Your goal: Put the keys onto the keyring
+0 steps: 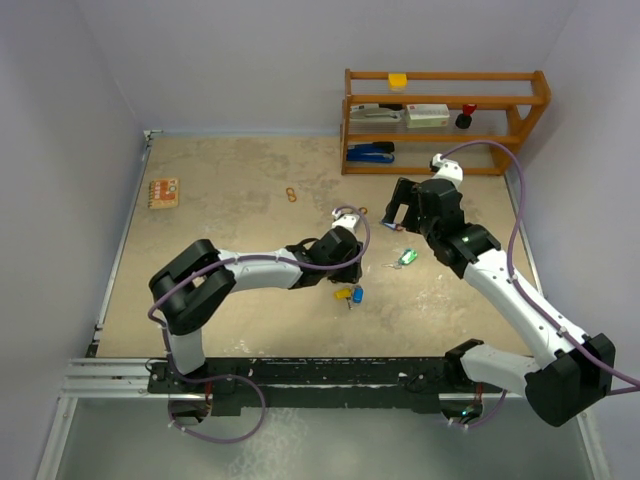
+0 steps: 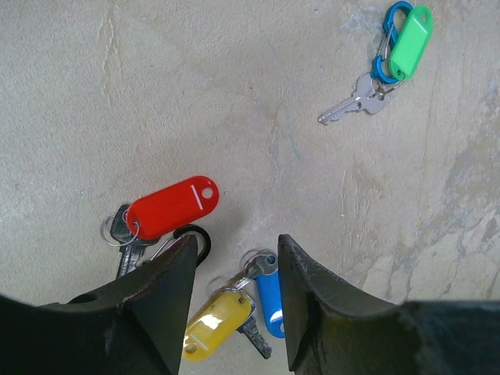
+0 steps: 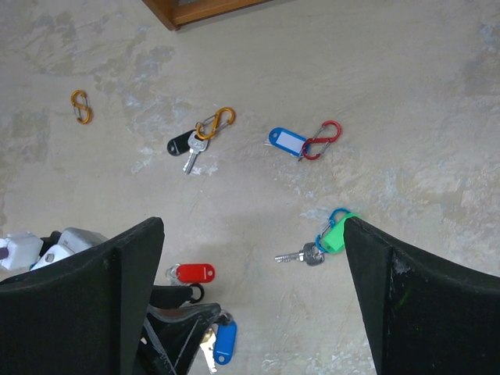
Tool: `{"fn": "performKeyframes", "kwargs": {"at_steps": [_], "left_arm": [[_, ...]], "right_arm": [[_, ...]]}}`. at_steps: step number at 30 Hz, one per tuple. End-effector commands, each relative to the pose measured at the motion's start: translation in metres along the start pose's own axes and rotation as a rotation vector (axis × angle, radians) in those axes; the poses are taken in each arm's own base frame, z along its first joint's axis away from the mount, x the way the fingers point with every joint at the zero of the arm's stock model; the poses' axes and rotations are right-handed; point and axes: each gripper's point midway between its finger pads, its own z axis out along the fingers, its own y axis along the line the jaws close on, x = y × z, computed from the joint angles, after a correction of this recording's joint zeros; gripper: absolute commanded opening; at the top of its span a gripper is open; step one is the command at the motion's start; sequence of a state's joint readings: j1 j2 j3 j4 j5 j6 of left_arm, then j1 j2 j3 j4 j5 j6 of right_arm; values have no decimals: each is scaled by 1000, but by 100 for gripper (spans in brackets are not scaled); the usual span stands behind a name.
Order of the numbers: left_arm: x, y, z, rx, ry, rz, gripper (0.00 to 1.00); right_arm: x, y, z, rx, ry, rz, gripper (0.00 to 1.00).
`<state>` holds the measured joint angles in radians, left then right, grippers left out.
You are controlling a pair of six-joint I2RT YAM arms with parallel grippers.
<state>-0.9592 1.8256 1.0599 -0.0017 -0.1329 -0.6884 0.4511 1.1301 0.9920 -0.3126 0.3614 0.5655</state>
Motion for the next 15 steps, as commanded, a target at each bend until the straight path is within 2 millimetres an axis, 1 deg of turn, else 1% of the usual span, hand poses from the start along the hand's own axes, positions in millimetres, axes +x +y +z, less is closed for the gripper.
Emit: {"fn": "performKeyframes", "kwargs": {"at_steps": [1,10,15], "left_arm": [[5,1,4,-8,4,-3,43],[13,11,5,-46,19,-1,43],[18,22,0,-83,23,-4,43]], "right_arm": [[-8,-6,-5,27,-36,22,100],[-8,-6,-5,27,-37,20,100],[-8,-6,-5,27,-38,21,100]]}}
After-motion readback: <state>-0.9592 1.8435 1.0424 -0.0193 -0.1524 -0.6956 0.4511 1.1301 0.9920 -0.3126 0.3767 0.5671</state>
